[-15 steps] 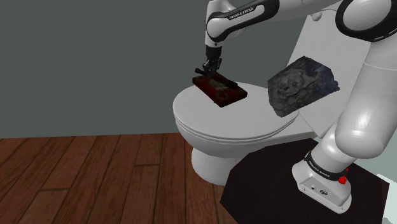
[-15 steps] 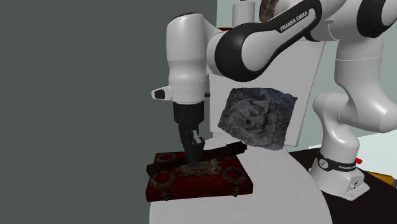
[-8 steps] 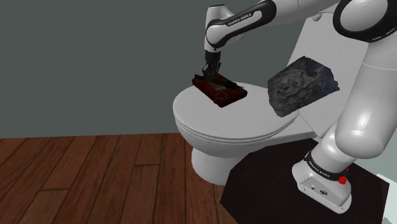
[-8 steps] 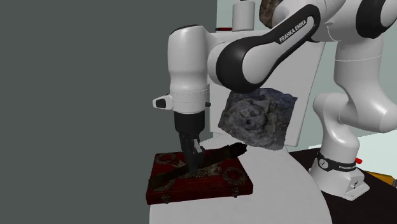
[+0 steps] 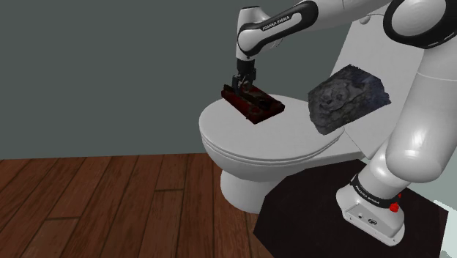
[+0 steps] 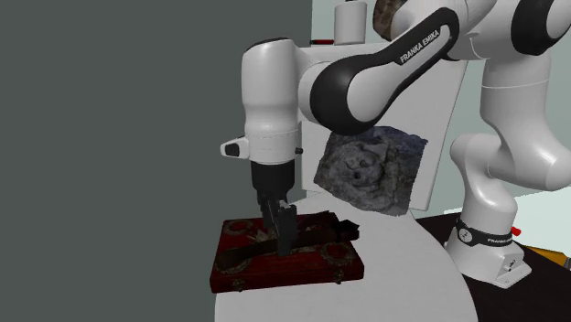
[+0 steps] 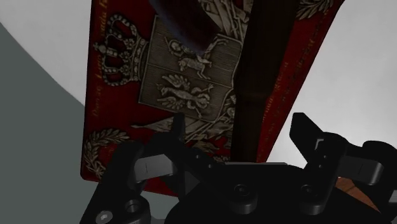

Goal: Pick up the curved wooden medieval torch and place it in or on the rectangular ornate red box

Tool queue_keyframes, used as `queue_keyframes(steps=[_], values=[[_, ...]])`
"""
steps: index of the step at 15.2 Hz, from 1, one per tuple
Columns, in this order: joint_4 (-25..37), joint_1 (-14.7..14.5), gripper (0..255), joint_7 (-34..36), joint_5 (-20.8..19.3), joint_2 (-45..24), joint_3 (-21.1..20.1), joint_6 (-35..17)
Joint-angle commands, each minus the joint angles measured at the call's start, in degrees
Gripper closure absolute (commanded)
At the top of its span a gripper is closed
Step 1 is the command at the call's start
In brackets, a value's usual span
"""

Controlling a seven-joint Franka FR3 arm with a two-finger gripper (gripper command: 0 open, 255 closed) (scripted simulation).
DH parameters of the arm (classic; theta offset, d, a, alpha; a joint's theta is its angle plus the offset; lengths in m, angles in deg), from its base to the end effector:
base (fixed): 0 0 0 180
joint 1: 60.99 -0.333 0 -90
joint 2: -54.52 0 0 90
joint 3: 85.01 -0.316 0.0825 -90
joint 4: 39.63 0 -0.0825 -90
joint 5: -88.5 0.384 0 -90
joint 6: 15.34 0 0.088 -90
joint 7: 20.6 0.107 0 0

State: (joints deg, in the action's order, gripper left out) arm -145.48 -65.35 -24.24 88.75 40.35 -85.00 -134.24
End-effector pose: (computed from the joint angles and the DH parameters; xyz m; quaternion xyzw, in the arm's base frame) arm 0.6152 0.0470 0.3898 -0.9976 -0.0686 0.0098 0.0018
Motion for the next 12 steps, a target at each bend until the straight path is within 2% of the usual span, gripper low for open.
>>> queue_keyframes(steps=[1, 2, 6, 12], values=[[-0.03, 0.01, 0, -0.01, -0.01, 0.01, 0.01, 0.01], [0.08, 0.01, 0, 0.0, -0.01, -0.22, 0.01, -0.11], [4.66, 0.02, 0, 0.01, -0.02, 1.89, 0.02, 6.58], [4.67, 0.02, 0, 0.01, -0.02, 1.89, 0.02, 6.58]])
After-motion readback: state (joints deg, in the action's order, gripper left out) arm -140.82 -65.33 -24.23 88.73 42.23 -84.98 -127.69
